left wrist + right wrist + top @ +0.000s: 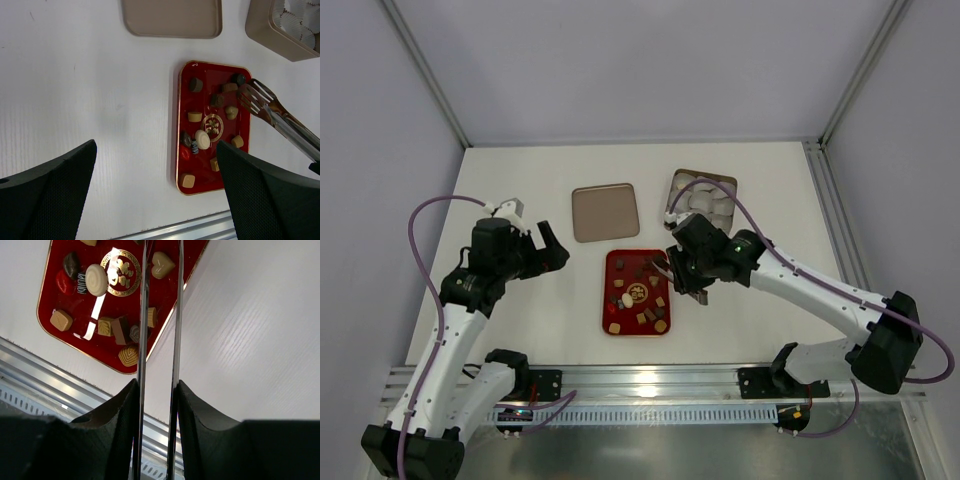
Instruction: Pack the chocolate
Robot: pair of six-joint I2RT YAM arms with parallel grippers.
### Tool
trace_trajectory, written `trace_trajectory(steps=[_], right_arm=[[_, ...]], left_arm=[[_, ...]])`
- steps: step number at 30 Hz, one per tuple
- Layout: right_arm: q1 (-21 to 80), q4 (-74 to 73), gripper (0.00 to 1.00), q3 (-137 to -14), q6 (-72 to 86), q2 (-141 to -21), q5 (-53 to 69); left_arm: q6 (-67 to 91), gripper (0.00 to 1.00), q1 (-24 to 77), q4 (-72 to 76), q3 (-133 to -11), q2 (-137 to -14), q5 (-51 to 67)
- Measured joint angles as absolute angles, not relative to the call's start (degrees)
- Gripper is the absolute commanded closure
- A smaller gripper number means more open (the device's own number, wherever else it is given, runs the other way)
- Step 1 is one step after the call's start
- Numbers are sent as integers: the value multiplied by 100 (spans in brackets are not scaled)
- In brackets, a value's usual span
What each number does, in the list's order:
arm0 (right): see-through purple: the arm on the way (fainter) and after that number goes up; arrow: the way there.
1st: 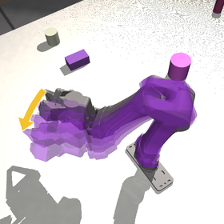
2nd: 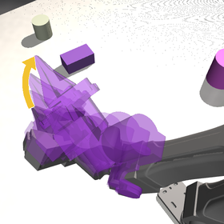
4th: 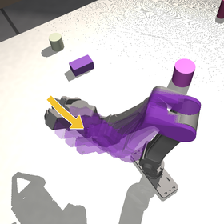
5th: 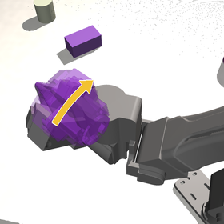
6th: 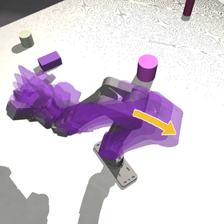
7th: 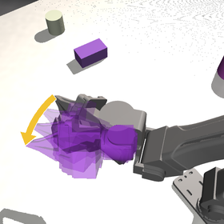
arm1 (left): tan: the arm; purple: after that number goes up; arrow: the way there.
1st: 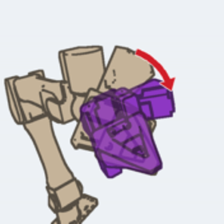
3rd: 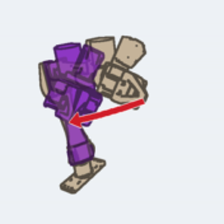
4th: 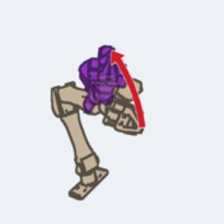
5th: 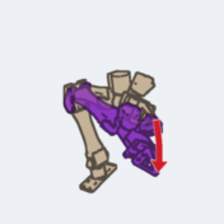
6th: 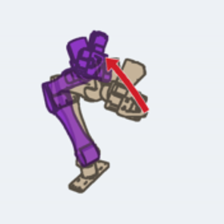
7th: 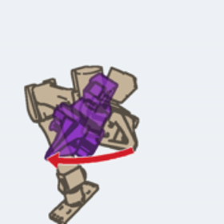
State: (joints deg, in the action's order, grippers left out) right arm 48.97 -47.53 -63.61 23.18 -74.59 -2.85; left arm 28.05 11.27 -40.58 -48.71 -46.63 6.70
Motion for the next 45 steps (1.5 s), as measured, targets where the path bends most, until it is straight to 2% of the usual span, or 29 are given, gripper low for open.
trace_trajectory(steps=[7,9,32,39,45], right_arm=[[4897,-4805,62,-6449,2178,-7699,-353],[4897,-4810,59,-6469,2130,-7743,-351],[4899,-4753,59,-6602,1955,-8145,-351],[4899,-4657,60,-6637,1938,-8315,-353],[4901,-4609,66,-6646,1916,-8416,-351]], left_arm=[[2805,0,1129,-4060,-4871,-4668,670],[2805,0,1129,-4060,-4871,-4668,670],[2805,0,1129,-4060,-4871,-4668,668],[2805,0,1129,-4060,-4871,-4668,668],[2805,0,1129,-4060,-4871,-4668,668]])
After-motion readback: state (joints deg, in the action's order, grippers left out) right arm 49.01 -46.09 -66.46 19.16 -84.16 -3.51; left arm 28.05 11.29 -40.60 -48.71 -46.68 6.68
